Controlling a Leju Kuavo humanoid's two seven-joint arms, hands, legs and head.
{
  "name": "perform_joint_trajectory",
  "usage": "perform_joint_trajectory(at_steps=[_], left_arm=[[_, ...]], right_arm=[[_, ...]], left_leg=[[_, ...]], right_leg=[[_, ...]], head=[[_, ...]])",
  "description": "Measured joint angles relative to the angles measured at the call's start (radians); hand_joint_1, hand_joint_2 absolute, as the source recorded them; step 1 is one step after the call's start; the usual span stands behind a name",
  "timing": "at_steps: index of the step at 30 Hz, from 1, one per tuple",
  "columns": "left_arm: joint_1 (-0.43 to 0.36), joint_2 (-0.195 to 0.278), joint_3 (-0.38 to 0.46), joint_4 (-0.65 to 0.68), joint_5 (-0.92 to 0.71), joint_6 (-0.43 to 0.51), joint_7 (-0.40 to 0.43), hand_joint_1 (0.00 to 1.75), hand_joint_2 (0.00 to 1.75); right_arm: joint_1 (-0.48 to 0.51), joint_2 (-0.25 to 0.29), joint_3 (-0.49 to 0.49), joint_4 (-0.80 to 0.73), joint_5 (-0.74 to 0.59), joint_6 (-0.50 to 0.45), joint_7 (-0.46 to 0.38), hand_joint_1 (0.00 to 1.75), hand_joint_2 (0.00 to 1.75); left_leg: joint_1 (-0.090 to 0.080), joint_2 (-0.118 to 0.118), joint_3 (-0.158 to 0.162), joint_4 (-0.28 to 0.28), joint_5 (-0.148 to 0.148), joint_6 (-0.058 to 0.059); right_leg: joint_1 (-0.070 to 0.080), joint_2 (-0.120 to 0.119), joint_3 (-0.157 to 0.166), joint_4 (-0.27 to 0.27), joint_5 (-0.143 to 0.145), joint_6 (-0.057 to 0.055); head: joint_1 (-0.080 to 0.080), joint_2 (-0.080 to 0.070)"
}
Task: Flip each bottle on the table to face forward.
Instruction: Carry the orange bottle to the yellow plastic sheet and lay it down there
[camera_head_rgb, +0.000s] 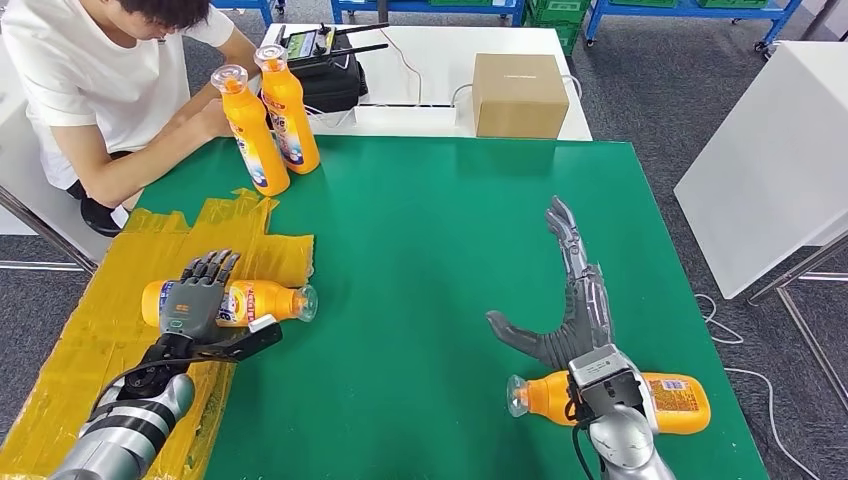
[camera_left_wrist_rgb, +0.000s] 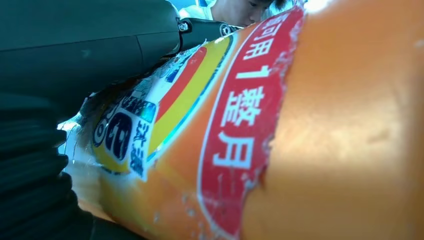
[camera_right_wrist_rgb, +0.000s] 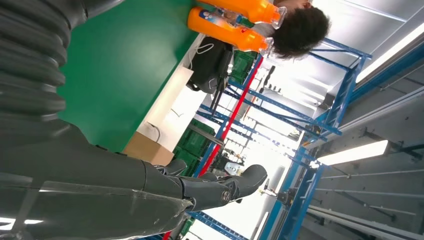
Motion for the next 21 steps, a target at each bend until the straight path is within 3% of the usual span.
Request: perform_joint_trajectory(at_steps=[11, 21], left_arm=[[-0.004, -0.033, 0.010, 0.012, 0.095, -0.010, -0.058, 0.00, 1.75], [0.036, -0.067, 0.018, -0.076, 0.346, -0.146, -0.198, 0.00, 1.75]], right_arm=[[-0.001, -0.006, -0.010, 0.013, 0.019, 0.004, 0.006, 0.00, 1.75], [-0.001, -0.012, -0.018, 0.033, 0.065, 0.011, 0.020, 0.00, 1.75]], left_leg=[[0.000, 0.000, -0.001, 0.000, 0.000, 0.000], [0.000, 0.000, -0.001, 0.000, 0.000, 0.000]], right_leg=[[0.000, 0.000, 0.000, 0.000, 0.000, 0.000], [0.000, 0.000, 0.000, 0.000, 0.000, 0.000]], head=[[0.000, 0.000], [0.000, 0.000]])
